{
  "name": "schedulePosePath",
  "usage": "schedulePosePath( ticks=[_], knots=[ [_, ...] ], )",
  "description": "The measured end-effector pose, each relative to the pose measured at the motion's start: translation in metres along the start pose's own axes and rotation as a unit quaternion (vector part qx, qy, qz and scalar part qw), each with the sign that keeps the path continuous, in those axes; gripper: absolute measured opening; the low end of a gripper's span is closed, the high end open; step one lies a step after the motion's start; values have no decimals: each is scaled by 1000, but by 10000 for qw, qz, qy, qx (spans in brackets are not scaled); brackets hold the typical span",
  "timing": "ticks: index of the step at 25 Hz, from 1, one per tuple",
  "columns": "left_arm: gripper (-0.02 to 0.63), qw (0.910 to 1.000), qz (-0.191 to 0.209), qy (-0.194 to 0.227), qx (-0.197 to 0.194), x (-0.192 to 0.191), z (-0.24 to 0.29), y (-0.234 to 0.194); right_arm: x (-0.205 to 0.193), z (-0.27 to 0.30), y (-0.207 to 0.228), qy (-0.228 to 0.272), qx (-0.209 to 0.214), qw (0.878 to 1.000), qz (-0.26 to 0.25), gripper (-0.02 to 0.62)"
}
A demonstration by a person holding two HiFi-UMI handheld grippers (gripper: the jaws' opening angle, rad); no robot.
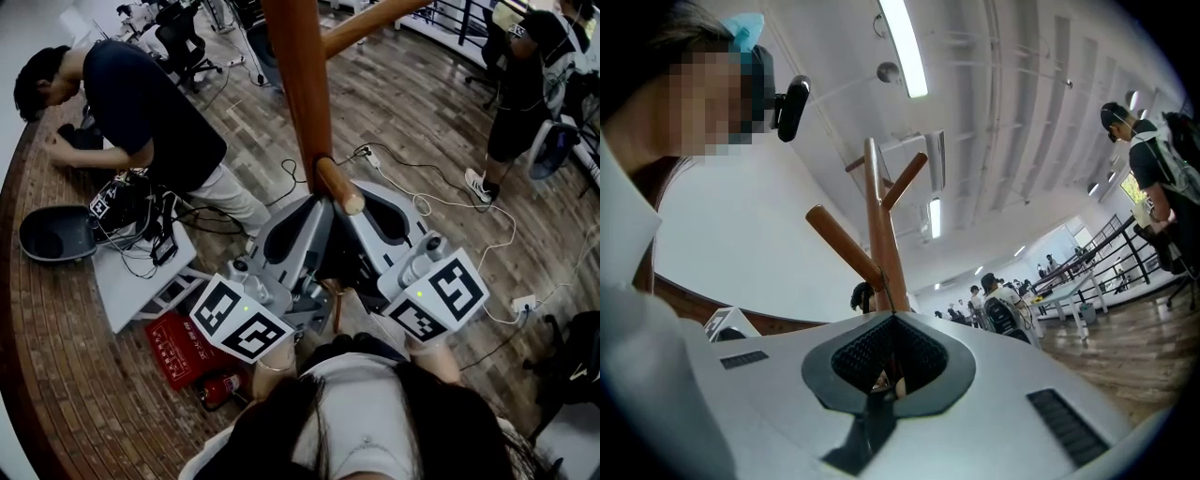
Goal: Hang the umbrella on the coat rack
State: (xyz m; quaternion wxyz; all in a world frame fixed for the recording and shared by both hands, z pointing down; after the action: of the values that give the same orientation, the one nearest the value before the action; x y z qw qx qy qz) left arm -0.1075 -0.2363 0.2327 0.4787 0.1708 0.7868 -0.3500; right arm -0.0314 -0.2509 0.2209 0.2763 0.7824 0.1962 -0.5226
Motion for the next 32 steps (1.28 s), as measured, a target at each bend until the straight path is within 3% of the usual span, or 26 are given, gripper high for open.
schedulePosePath(
  ticks=[16, 32],
  knots=[
    [12, 9999, 82, 3, 116, 1, -6, 3, 2, -2, -8, -39, 150, 9999, -50, 37],
    [12, 9997, 104, -67, 216, -8, -20, 18, 8, -28, -11, -2, 8, 10000, -8, 37]
  ],
)
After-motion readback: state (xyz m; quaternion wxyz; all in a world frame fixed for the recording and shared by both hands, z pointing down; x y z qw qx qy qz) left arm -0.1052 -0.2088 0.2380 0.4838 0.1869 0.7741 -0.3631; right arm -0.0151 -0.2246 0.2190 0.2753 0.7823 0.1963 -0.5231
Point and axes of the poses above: the fingertips, and each gripper's own axes: z forward along the fingers, y to its right, x out of its top, the point moved 3 cm from there along -z, backward along the fingers, and after that the axes turned 1 degree about -x, right-handed, at the moved point
